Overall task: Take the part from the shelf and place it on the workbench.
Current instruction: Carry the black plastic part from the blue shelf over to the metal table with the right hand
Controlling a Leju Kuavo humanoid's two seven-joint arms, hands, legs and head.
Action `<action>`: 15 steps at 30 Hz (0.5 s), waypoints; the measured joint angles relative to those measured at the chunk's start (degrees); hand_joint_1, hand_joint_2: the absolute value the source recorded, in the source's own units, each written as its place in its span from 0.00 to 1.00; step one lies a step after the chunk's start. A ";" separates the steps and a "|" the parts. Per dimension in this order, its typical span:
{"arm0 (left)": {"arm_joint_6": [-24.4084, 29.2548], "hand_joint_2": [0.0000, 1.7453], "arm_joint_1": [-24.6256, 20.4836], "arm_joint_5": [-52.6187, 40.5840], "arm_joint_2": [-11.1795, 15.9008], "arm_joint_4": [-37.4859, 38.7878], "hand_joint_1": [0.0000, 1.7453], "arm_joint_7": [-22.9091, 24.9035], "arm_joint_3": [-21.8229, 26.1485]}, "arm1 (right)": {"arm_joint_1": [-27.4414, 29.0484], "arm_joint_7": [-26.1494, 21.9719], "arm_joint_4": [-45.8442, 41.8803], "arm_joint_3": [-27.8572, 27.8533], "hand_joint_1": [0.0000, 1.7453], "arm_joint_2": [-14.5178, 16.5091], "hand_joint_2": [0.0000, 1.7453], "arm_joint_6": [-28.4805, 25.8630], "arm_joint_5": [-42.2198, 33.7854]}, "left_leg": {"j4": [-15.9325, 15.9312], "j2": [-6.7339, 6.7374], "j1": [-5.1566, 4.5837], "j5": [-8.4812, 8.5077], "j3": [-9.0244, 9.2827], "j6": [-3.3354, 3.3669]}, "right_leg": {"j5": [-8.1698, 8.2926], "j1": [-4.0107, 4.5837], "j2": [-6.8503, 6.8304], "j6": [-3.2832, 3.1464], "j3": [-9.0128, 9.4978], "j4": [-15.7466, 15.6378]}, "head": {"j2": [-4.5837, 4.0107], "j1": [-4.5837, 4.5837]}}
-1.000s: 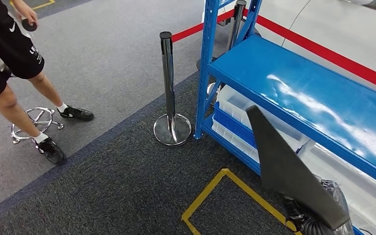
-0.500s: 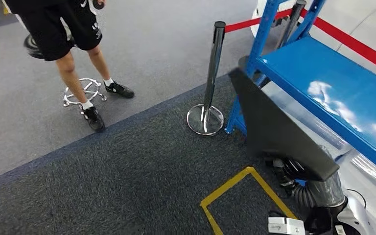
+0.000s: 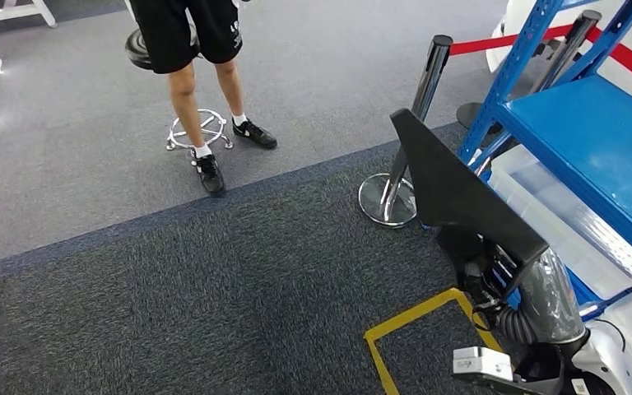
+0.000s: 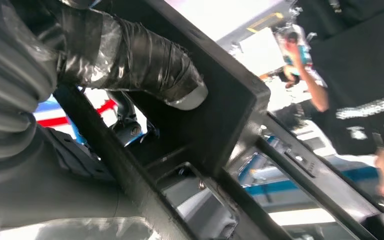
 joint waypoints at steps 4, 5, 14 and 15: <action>0.26 0.00 0.34 -0.03 0.14 0.01 0.00 -0.08 -0.05 | -0.41 0.04 0.06 -0.11 1.00 -0.03 1.00 0.42 -0.01 | 2.88 2.35 -0.05 -2.91 -1.98 -1.36 | 2.17 -0.49 -3.29 -1.33 -1.24 -1.10 | -0.01 -0.31; 0.27 0.00 0.30 -0.03 0.14 0.01 0.00 -0.10 -0.06 | -0.46 0.05 0.07 -0.13 1.00 -0.03 1.00 0.51 -0.01 | 6.05 4.24 0.10 -5.85 -3.03 -1.73 | 2.67 -0.29 -4.18 -1.59 -1.74 -1.14 | -0.01 -0.47; 0.40 0.00 -0.11 0.13 0.26 -0.06 0.00 -0.31 -0.07 | -0.75 0.09 0.31 -0.22 1.00 -0.01 1.00 0.60 -0.32 | 0.95 10.89 0.45 -8.25 8.37 -1.92 | 5.60 0.03 -11.61 -0.29 -6.23 0.08 | -0.01 -0.60; 0.42 0.00 -0.13 0.16 0.34 -0.06 0.00 -0.26 -0.07 | -0.82 0.08 0.46 -0.23 1.00 0.02 1.00 0.60 -0.40 | -0.22 10.86 0.05 -8.46 8.69 -1.28 | 5.90 -0.06 -12.34 0.11 -6.25 0.02 | 0.00 -0.60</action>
